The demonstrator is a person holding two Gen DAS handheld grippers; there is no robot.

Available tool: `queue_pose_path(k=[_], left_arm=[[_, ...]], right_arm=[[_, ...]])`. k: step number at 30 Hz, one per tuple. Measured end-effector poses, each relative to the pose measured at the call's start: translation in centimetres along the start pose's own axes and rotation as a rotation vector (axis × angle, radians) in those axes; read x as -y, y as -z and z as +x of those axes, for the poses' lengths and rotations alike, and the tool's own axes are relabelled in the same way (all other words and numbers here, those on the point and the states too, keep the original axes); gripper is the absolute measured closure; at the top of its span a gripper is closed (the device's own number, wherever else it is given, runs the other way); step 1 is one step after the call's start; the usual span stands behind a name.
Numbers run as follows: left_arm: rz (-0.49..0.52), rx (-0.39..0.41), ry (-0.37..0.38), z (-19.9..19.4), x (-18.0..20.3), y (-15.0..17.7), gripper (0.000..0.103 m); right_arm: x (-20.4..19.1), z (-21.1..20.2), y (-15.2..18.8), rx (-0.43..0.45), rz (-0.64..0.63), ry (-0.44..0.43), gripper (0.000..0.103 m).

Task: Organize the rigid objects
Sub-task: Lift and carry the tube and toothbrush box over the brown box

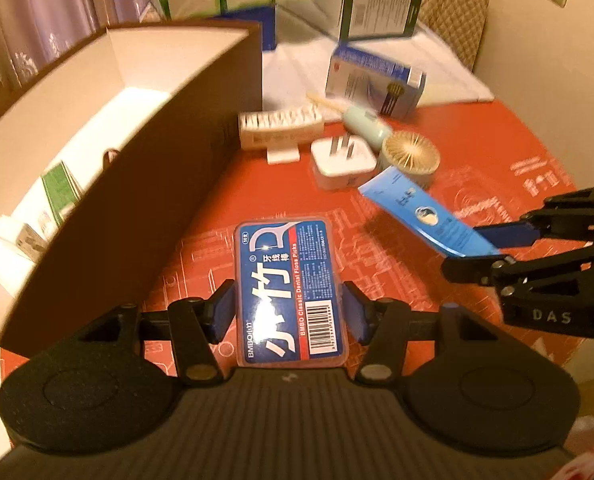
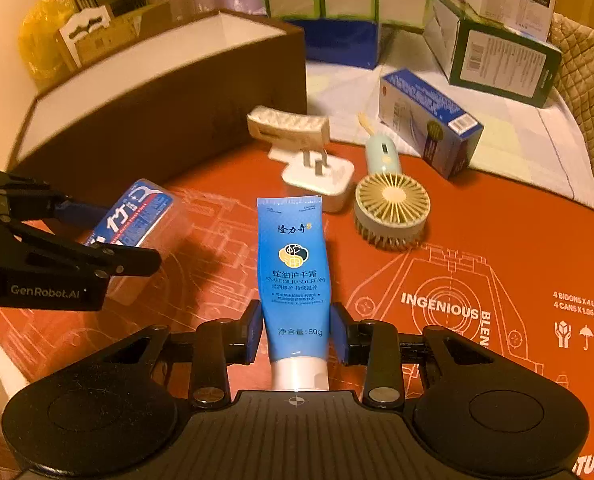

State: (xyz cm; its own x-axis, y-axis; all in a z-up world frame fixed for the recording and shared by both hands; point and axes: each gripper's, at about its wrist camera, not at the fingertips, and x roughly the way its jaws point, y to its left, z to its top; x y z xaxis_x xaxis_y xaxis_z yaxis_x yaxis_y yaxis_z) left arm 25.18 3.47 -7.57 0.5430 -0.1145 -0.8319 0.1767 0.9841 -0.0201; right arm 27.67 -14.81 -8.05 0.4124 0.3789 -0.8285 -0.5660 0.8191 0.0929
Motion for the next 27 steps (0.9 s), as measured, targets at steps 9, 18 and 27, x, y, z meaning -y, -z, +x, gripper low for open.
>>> queue_pose_path(k=[9,18,27], left_arm=[[-0.054,0.092,-0.005,-5.2,-1.5,-1.8,0.051],[-0.123,0.169,-0.072,-8.8,-5.8,-3.0,0.051],[-0.169,0.196,-0.141,-9.4,-11.2,-4.4,0.051]], right_arm=[[-2.2,-3.4,-3.1,0.070,0.002,-0.083,0.070],[-6.3,-3.7,-7.2,0.130,-0.037,-0.179,0.070],[-10.4,-1.6,-11.8,0.155,-0.075,-0.232,0.070]])
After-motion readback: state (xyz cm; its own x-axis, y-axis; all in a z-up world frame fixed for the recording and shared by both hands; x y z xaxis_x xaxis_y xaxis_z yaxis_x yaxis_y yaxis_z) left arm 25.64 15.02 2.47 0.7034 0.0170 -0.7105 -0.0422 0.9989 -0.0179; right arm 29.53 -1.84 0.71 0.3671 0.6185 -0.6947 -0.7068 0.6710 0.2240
